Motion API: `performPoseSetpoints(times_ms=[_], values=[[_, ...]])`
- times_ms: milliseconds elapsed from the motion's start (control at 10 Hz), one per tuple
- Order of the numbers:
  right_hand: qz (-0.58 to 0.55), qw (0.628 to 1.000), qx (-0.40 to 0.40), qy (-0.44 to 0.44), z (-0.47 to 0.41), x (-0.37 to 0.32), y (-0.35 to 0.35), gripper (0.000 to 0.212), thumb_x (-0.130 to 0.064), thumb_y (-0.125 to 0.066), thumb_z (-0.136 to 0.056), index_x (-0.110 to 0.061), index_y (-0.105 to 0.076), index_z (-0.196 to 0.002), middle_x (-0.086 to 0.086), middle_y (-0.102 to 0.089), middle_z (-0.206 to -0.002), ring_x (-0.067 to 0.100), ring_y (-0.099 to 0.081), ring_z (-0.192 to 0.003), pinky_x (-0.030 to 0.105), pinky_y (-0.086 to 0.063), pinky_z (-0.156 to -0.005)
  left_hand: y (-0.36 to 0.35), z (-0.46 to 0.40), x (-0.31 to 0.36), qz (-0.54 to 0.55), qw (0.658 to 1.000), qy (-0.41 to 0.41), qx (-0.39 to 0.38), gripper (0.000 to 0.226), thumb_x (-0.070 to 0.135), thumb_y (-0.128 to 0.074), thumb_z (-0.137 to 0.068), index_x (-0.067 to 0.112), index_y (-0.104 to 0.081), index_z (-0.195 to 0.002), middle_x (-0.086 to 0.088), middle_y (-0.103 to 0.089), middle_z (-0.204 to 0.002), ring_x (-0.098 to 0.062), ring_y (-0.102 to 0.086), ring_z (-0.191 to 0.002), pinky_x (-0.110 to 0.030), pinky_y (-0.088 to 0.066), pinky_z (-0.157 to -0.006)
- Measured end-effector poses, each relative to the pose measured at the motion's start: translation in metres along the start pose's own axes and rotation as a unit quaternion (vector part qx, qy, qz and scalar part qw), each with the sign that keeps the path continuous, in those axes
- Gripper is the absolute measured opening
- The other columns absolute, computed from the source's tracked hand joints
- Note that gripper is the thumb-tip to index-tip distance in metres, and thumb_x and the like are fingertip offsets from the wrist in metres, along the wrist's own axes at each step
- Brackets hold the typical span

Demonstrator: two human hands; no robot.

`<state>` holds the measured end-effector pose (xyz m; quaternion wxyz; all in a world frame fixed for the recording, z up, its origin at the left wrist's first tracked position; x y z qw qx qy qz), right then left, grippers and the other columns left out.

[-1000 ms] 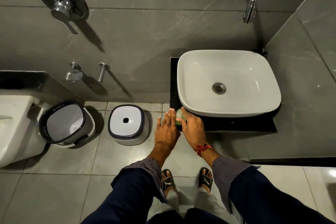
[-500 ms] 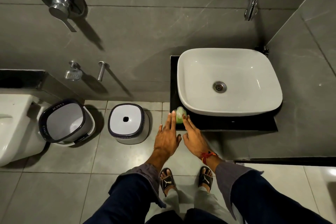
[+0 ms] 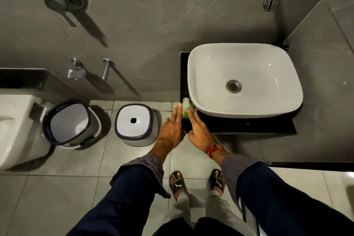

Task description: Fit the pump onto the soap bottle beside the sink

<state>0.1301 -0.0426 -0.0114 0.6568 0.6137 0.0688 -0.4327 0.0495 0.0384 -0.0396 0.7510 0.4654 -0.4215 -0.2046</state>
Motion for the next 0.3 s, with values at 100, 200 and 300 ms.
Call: performPoseSetpoints(times_ms=[100, 200, 300], values=[[0.019, 1.000, -0.007, 0.007, 0.005, 0.000, 0.001, 0.096, 0.005, -0.058, -0.083, -0.020, 0.000, -0.156, 0.010, -0.004, -0.166, 0.036, -0.049, -0.131, 0.046, -0.042, -0.107, 0.002, 0.001, -0.004, -0.010, 1.000, -0.008, -0.017, 0.106, 0.027, -0.065, -0.091, 0.013, 0.019, -0.153, -0.009, 0.008, -0.166, -0.031, -0.016, -0.150, -0.053, -0.028, -0.117], [0.039, 0.998, 0.041, 0.025, 0.009, -0.001, 0.016, 0.085, 0.005, -0.056, -0.081, -0.014, -0.017, -0.154, 0.017, -0.032, -0.157, 0.036, -0.060, -0.117, 0.044, -0.053, -0.099, 0.011, -0.002, -0.005, 0.010, 1.000, -0.013, 0.000, 0.097, 0.025, -0.061, -0.091, 0.012, 0.010, -0.155, -0.013, -0.009, -0.166, -0.032, -0.028, -0.145, -0.051, -0.028, -0.117], [0.086, 0.982, 0.156, 0.071, 0.016, -0.011, 0.046, 0.057, 0.001, -0.053, -0.079, -0.004, -0.050, -0.135, 0.018, -0.064, -0.118, 0.035, -0.064, -0.102, 0.045, -0.059, -0.085, 0.033, 0.000, -0.006, -0.009, 0.999, -0.007, 0.053, 0.073, 0.016, -0.057, -0.090, 0.000, -0.022, -0.152, -0.025, -0.047, -0.146, -0.040, -0.048, -0.129, -0.052, -0.032, -0.114]])
Point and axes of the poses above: each hand's wrist, its own z-axis away from the middle knuckle, its own y-axis out of the back of the hand, x = y × z, the point moved 6 cm from there along -z, towards the middle knuckle
